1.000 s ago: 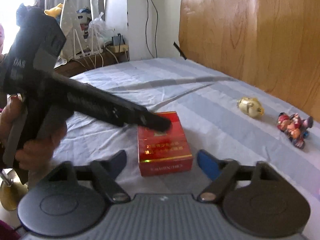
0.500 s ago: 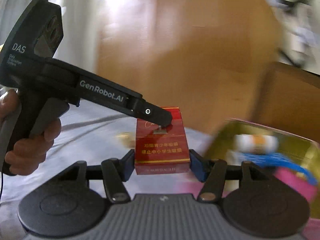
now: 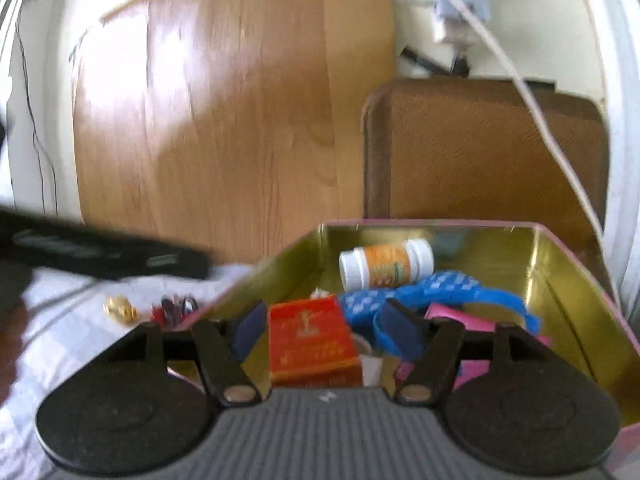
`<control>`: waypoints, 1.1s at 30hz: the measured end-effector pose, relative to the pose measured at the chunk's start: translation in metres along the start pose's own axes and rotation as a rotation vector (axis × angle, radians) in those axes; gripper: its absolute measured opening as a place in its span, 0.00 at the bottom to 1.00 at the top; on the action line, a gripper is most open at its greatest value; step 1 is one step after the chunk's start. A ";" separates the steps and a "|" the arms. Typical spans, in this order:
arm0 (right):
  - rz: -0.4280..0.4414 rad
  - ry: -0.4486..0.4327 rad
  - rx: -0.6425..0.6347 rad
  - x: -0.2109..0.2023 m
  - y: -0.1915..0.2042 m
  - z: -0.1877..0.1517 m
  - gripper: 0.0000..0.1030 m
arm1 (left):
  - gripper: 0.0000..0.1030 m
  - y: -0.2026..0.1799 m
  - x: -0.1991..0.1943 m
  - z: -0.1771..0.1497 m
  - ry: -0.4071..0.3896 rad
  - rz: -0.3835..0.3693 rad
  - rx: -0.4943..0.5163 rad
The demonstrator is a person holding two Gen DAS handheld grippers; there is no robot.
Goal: Organize rigid objects
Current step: 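Carry the red pack with the right gripper and release it into the tin, then reach the right gripper to the gold figurine keychain and grasp it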
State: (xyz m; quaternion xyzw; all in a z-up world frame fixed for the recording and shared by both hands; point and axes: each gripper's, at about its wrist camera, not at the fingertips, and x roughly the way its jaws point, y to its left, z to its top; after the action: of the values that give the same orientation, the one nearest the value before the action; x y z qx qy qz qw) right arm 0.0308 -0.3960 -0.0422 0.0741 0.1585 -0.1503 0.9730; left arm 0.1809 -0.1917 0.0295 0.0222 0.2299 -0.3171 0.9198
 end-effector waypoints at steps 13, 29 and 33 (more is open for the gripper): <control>0.143 -0.011 0.175 -0.072 0.088 -0.018 0.65 | 0.59 0.076 -0.158 -0.119 0.049 0.361 -0.226; 0.157 0.051 0.030 -0.102 0.177 -0.018 0.65 | 0.59 0.105 -0.199 -0.153 0.009 0.376 -0.294; 0.170 0.076 0.027 -0.086 0.180 -0.024 0.64 | 0.59 0.115 -0.180 -0.154 0.044 0.378 -0.292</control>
State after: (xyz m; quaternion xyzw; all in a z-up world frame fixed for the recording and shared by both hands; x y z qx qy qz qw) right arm 0.0027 -0.1988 -0.0186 0.1058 0.1867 -0.0665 0.9744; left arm 0.0611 0.0321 -0.0414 -0.0616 0.2850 -0.1020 0.9511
